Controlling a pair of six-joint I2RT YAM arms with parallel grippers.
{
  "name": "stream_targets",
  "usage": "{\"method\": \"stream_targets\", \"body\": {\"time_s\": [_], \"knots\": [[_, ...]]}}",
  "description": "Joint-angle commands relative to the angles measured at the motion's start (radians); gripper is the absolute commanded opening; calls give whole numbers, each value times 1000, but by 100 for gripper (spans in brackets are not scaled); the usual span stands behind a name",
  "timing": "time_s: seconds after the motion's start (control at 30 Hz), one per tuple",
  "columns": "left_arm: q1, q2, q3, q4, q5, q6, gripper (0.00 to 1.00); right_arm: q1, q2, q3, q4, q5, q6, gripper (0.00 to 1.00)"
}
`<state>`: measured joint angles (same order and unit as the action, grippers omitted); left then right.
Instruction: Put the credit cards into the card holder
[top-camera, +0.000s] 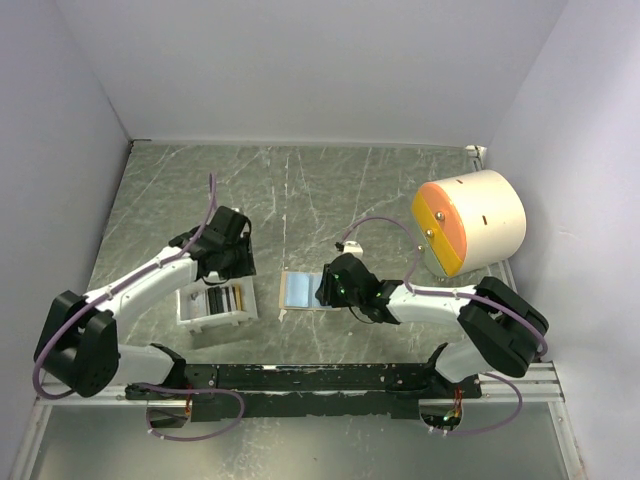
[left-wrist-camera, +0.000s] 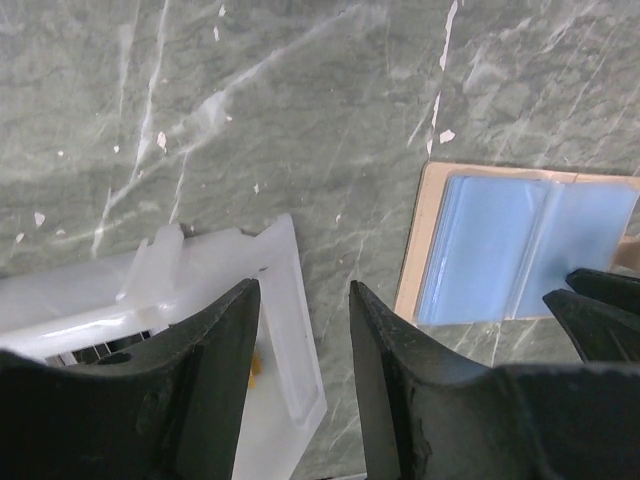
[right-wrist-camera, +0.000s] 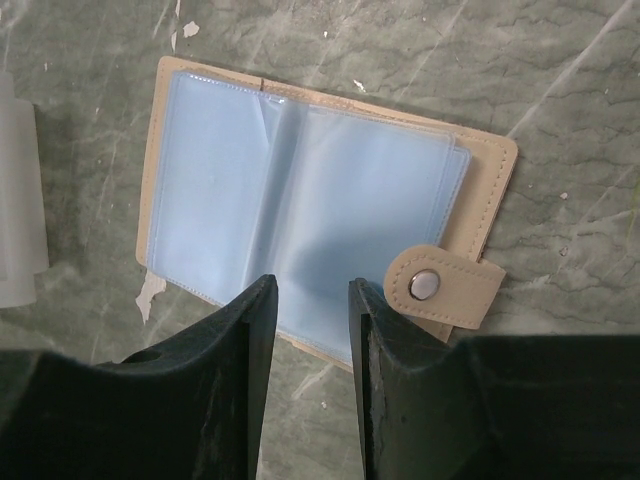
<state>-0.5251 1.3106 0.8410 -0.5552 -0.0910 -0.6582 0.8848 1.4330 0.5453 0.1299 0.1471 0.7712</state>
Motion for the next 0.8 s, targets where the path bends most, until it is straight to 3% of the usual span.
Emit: {"method": "stream_targets", "body": {"time_s": [0.0, 0.13, 0.33, 0.53, 0.77], "knots": [[5, 23, 38, 56, 1, 43, 54, -4, -28, -7, -4, 12, -9, 35], [5, -4, 81, -59, -21, 39, 59, -4, -39, -9, -10, 15, -10, 35], [4, -108, 64, -291, -48, 38, 75, -4, -27, -14, 3, -2, -9, 35], [4, -136, 47, -340, -69, 43, 94, -4, -24, -15, 15, -6, -13, 35], [5, 3, 54, -368, -134, -5, 87, -4, -28, -13, 28, -26, -12, 35]]}}
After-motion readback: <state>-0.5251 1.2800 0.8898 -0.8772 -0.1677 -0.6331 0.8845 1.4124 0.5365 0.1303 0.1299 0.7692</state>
